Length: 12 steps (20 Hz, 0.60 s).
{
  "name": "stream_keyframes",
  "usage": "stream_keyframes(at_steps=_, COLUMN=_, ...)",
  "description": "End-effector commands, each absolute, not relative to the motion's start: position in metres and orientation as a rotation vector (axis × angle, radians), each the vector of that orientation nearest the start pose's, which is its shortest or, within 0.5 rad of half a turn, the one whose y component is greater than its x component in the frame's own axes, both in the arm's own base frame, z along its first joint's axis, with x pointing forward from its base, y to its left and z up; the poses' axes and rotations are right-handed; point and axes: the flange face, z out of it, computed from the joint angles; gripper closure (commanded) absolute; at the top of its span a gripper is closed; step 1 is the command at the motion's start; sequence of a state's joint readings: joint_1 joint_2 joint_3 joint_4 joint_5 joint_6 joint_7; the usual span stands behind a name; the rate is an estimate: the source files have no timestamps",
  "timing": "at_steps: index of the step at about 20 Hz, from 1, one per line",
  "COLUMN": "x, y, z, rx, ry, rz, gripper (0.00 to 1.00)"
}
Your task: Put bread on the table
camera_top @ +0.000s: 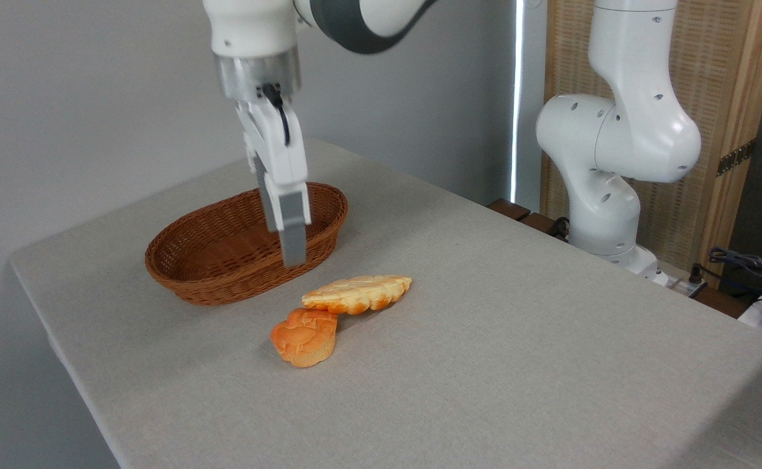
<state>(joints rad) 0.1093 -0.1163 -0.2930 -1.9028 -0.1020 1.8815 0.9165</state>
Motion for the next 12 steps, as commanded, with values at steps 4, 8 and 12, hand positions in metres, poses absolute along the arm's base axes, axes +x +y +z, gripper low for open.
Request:
stream_keyframes(at_steps=4, x=0.534, y=-0.131, z=0.556, rx=-2.786, ry=1.168, rz=-0.154, gripper=0.0)
stream_keyframes(at_steps=8, x=0.536, y=-0.143, z=0.544, rx=-2.778, ry=1.129, rz=-0.122, gripper=0.0)
stream_keyframes(at_steps=12, x=0.54, y=-0.14, z=0.538, rx=-2.865, ry=1.115, rz=-0.126, gripper=0.0)
